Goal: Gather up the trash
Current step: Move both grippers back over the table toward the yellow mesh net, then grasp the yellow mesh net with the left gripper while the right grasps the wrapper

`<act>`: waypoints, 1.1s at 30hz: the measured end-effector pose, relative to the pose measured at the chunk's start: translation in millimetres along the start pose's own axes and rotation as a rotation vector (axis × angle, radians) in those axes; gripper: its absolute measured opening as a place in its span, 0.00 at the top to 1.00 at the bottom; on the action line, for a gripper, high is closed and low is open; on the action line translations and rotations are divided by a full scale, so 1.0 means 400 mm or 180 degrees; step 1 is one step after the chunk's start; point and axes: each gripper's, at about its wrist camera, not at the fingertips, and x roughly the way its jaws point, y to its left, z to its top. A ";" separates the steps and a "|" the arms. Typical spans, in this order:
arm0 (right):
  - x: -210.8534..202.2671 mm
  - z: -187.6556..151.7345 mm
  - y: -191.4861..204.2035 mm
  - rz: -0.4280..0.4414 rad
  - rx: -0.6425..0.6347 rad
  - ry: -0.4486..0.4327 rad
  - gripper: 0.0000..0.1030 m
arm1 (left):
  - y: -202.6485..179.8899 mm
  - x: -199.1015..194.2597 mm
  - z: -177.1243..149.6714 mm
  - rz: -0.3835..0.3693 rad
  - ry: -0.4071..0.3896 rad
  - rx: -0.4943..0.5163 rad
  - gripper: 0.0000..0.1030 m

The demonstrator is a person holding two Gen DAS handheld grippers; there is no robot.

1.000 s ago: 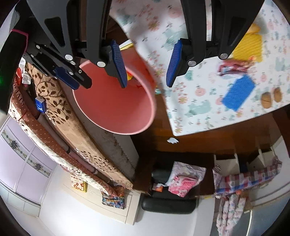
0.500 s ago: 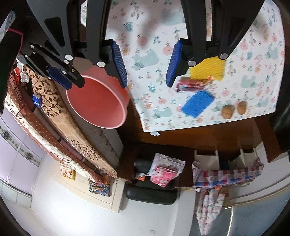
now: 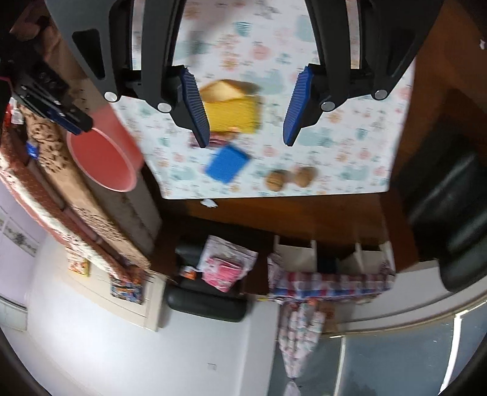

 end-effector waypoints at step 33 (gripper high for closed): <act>0.217 -0.035 0.061 0.0401 -0.0247 0.0516 0.70 | -0.024 0.410 -0.097 -0.0251 0.1015 -0.0289 0.83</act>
